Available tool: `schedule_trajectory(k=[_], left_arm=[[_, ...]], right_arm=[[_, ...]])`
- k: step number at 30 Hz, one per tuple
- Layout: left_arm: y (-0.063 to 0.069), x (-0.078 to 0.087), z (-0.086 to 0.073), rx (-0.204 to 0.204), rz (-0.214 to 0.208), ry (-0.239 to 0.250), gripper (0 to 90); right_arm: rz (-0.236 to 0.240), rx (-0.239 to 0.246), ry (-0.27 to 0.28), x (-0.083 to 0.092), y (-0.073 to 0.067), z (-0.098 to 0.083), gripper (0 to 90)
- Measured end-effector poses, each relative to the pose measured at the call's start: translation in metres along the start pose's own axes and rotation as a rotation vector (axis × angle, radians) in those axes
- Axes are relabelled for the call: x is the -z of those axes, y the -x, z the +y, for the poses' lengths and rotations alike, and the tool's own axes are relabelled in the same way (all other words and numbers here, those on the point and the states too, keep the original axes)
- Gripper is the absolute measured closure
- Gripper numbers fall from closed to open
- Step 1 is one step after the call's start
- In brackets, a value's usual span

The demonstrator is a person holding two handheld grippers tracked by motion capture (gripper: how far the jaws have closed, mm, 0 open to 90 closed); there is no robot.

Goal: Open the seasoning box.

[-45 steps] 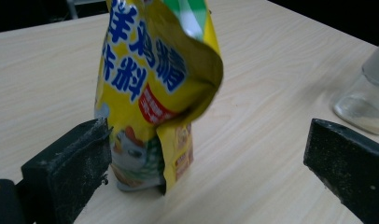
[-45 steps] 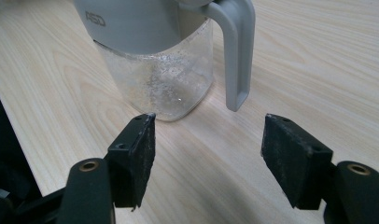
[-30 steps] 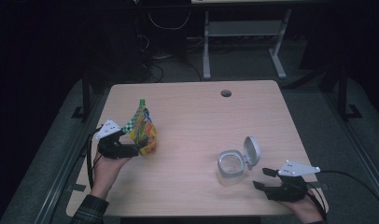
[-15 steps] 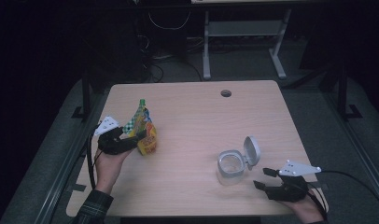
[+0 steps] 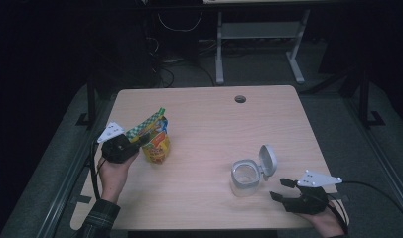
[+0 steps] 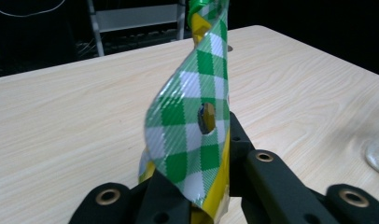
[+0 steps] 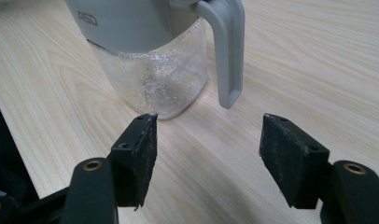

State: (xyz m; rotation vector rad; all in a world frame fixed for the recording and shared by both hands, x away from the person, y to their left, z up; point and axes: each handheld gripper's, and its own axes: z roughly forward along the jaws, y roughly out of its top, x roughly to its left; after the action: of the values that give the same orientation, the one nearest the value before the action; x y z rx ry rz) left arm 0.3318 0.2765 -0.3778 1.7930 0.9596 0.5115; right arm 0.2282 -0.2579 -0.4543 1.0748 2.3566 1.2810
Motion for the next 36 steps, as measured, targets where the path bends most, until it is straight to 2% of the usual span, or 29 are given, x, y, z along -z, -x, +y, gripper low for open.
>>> schedule_trajectory(k=[5, 15, 17, 22, 25, 27, 29, 32, 36], left_arm=[[-0.003, 0.0, 0.001, -0.009, -0.019, -0.008, 89.5], [-0.008, -0.004, 0.007, -0.059, -0.072, -0.021, 90.0], [-0.009, -0.004, 0.007, -0.042, -0.08, -0.016, 90.0], [-0.017, -0.004, 0.006, 0.001, -0.138, -0.01, 89.9], [-0.016, -0.004, 0.006, -0.008, -0.161, -0.004, 89.9], [-0.017, -0.002, 0.006, -0.024, -0.188, -0.007, 90.0], [-0.015, 0.0, 0.008, -0.043, -0.196, -0.012, 90.0], [-0.015, 0.002, 0.01, -0.033, -0.214, -0.004, 90.0], [-0.013, 0.005, 0.012, -0.043, -0.226, 0.0, 90.0]], right_arm=[[0.003, -0.001, 0.0, 0.0, 0.0, 0.0, 36.4], [0.005, -0.006, 0.003, 0.0, 0.0, 0.0, 36.2], [0.002, -0.007, 0.002, 0.001, -0.001, 0.0, 36.2], [0.001, -0.004, -0.004, 0.0, -0.002, 0.0, 36.2], [-0.001, -0.003, 0.0, -0.001, -0.003, 0.001, 36.2], [-0.003, -0.005, 0.0, 0.0, -0.003, 0.001, 36.1], [-0.007, -0.007, 0.005, 0.001, -0.004, 0.001, 36.1], [-0.011, -0.008, 0.01, 0.003, -0.005, 0.001, 35.9], [-0.012, -0.007, 0.009, 0.005, -0.008, -0.001, 35.8]])
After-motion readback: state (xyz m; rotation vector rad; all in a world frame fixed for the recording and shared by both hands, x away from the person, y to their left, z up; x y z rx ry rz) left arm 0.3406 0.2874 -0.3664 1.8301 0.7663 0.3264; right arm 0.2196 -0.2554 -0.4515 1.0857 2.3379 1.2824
